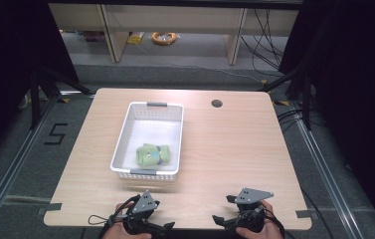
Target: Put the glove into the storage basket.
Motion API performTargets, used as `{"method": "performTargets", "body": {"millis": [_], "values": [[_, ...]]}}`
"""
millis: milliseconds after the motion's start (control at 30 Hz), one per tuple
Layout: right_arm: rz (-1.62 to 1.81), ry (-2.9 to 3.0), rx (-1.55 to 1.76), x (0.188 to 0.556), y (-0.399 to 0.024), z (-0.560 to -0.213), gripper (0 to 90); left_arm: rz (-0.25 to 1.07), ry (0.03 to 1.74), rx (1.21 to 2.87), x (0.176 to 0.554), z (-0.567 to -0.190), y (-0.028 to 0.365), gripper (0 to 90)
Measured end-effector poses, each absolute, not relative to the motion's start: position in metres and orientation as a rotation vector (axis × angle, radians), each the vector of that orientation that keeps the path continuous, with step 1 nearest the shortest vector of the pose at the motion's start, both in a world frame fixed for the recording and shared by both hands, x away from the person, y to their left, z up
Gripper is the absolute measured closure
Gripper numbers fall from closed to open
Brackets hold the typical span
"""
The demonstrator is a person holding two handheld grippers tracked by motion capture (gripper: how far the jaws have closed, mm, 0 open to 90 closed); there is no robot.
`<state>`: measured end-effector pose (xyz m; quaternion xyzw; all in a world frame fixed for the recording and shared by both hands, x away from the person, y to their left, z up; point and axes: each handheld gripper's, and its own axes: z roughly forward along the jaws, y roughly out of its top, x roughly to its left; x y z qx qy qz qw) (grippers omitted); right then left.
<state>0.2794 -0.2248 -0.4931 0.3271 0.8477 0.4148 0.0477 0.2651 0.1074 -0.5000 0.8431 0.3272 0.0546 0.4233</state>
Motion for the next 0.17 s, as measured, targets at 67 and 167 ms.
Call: {"method": "performTargets", "body": {"millis": [67, 167], "values": [[1.247, 2.543, 1.031, 0.2779, -0.2255, -0.4926, 15.9, 0.139, 0.825, 2.134, 0.2661, -0.5, 0.1089, 16.6], [1.254, 2.548, 1.039, 0.2785, -0.2259, -0.4933, 15.9, 0.142, 0.825, 2.109, 0.2664, -0.5003, 0.1084, 16.6]]}}
